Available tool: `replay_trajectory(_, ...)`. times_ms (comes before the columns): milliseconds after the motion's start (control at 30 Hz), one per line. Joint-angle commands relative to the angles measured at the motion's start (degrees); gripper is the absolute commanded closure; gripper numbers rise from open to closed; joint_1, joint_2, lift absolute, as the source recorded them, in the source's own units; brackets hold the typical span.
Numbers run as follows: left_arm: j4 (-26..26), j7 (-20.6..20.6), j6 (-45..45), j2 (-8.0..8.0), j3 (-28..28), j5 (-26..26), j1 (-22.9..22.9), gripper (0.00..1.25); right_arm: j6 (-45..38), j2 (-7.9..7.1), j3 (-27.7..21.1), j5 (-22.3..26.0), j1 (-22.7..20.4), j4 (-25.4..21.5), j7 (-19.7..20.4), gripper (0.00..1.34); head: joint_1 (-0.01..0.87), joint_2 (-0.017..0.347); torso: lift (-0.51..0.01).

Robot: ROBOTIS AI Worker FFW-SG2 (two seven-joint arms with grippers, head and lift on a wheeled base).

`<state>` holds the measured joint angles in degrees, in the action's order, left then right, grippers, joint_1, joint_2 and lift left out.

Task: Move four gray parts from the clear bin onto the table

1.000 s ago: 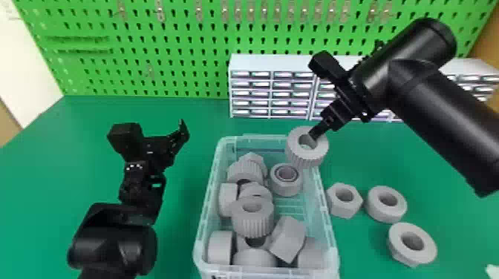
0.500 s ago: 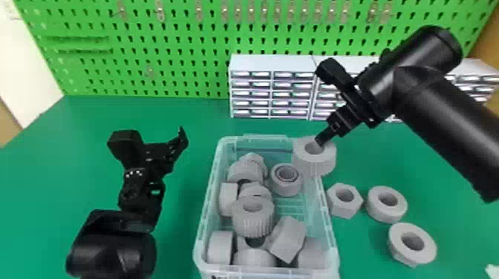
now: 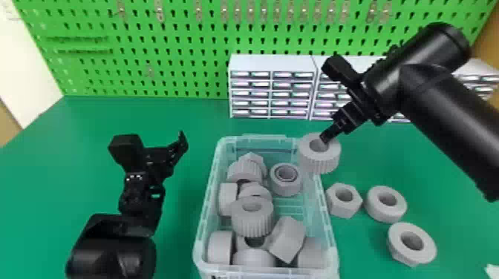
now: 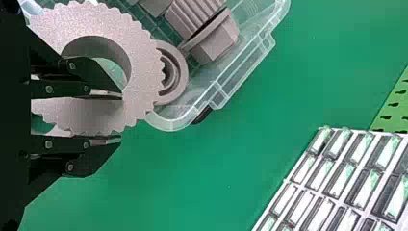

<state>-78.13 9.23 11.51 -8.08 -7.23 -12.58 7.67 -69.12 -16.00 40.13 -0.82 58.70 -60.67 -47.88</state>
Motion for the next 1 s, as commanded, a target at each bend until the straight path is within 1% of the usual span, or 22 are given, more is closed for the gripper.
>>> replay_trajectory(0, 0.0, 0.0, 0.0, 0.0, 0.4, 0.2, -0.3, 0.1, 0.0, -0.26, -0.6, -1.3, 0.0, 0.0, -0.3, 0.96, 0.693, 0.072, -0.052)
replay_trajectory(300, 0.0, 0.1, -0.2, 0.0, 0.4, 0.4, -0.5, 0.1, -0.6, -1.14, -3.3, -4.4, -0.8, 0.0, -1.8, 0.97, 0.693, 0.072, -0.052)
replay_trajectory(400, 0.0, 0.1, -0.2, 0.0, 0.2, 0.4, -0.4, 0.1, -1.0, -1.49, -4.7, -6.2, -1.5, 0.0, -2.1, 0.97, 0.693, 0.072, -0.052)
replay_trajectory(500, 0.0, 0.1, -0.2, 0.0, 0.2, 0.4, -0.4, 0.1, -1.3, -1.84, -7.3, -8.2, -2.5, 0.0, -2.9, 0.97, 0.693, 0.072, -0.052)
replay_trajectory(633, 0.0, 0.1, -0.3, 0.0, 0.1, 0.3, -0.4, 0.1, -1.8, -1.84, -11.2, -12.1, -3.7, 0.0, -4.4, 0.97, 0.693, 0.072, -0.052)
replay_trajectory(733, 0.0, 0.2, -0.3, 0.09, -0.1, 0.3, -0.3, 0.1, -2.2, -1.84, -14.7, -14.6, -4.6, 0.0, -4.8, 0.97, 0.693, 0.072, -0.052)
replay_trajectory(800, 0.0, 0.3, -0.3, 0.09, -0.3, 0.3, -0.3, 0.1, -2.2, -1.84, -16.0, -15.5, -4.8, 0.4, -4.9, 0.97, 0.693, 0.072, -0.052)
replay_trajectory(967, 0.0, 0.7, -0.4, 0.09, -0.8, 0.2, -0.1, 0.1, -2.0, -1.23, -19.2, -17.8, -4.7, 2.2, -4.9, 0.97, 0.693, 0.072, -0.052)
